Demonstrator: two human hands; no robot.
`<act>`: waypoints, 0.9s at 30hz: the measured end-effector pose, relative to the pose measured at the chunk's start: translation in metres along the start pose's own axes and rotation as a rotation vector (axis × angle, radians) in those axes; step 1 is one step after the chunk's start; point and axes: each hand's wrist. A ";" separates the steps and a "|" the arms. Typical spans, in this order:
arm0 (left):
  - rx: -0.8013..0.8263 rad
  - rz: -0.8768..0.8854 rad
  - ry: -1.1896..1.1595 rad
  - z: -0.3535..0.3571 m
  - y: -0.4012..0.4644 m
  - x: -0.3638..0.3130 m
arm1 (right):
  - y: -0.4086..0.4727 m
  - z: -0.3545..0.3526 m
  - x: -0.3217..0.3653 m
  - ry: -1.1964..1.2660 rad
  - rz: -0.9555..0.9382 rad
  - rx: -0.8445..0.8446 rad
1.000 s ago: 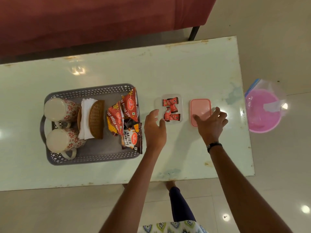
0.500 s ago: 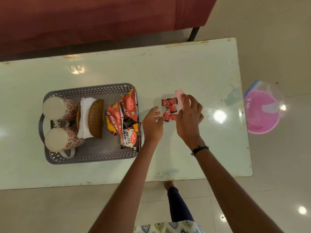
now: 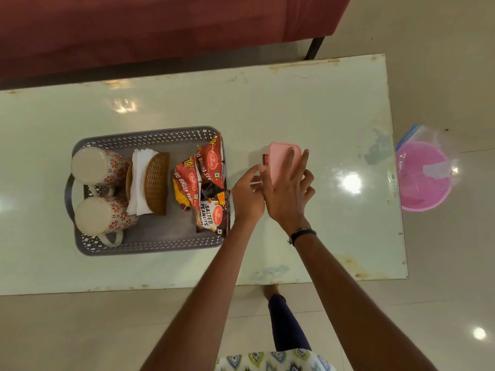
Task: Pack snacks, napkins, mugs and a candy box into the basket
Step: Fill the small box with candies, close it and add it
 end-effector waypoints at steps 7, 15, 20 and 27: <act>0.028 -0.053 -0.033 -0.004 0.002 0.000 | 0.002 0.007 -0.001 -0.120 -0.028 -0.016; 0.059 -0.062 -0.030 -0.009 0.004 -0.001 | 0.007 0.018 0.001 -0.051 -0.056 -0.028; 0.034 -0.048 0.103 -0.006 0.009 -0.002 | 0.008 0.021 -0.006 -0.119 -0.107 -0.038; -0.019 -0.051 0.216 0.003 0.014 -0.006 | 0.010 0.014 -0.007 -0.082 -0.145 -0.004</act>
Point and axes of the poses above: each hand's wrist, its own y-axis towards the middle knuckle, its own z-axis out of the palm, x = y × z, and after that the axes turned 11 degrees about x, right-handed
